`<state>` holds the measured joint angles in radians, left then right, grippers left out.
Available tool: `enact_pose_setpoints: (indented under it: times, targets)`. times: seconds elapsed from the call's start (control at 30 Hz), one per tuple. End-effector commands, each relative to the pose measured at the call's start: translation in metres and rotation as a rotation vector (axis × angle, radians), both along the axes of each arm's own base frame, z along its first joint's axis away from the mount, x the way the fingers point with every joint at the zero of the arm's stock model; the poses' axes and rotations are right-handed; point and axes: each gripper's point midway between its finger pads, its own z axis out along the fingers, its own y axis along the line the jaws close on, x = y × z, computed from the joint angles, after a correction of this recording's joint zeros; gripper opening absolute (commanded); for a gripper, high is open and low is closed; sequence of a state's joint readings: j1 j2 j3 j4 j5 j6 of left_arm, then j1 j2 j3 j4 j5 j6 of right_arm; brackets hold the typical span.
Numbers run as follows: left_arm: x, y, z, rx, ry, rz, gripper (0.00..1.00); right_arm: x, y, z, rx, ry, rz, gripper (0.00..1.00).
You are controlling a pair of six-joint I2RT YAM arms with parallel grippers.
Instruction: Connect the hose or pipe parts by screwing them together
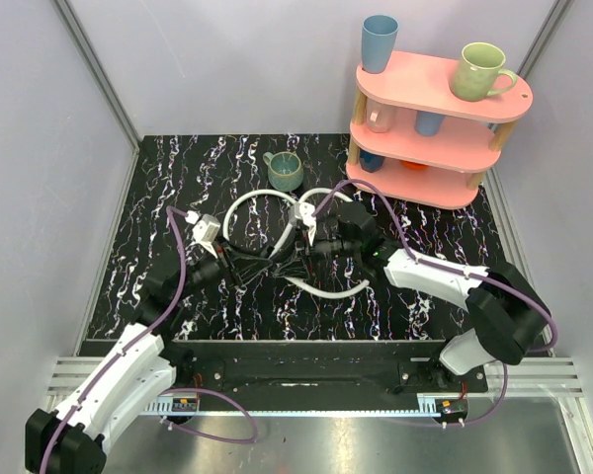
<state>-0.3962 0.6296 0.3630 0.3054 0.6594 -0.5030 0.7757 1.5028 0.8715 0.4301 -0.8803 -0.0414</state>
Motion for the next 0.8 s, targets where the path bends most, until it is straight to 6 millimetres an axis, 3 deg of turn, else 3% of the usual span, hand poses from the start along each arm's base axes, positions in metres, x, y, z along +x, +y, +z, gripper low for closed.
enact_pose_setpoints:
  times: [0.0, 0.07, 0.17, 0.37, 0.43, 0.77]
  targets:
    - [0.011, 0.005, 0.035, -0.072, -0.011, 0.098, 0.0, 0.04, -0.006, 0.044, 0.106, -0.128, -0.235, 0.51]
    - [0.024, 0.016, 0.039, -0.119, 0.064, 0.21, 0.0, 0.044, -0.012, 0.038, 0.096, -0.146, -0.278, 0.72]
    - [0.041, 0.034, 0.034, -0.194, 0.254, 0.389, 0.0, 0.053, -0.02, 0.038, 0.089, -0.176, -0.359, 0.78]
    - [0.054, 0.056, 0.025, -0.248, 0.53, 0.607, 0.0, 0.068, -0.022, 0.036, 0.053, -0.328, -0.501, 0.78]
    - [0.056, 0.059, 0.025, -0.27, 0.588, 0.643, 0.0, 0.063, -0.01, 0.037, 0.038, -0.376, -0.501, 0.78]
    - [0.046, 0.049, 0.033, -0.403, 0.796, 0.612, 0.0, 0.061, 0.028, 0.034, 0.006, -0.506, -0.551, 0.77]
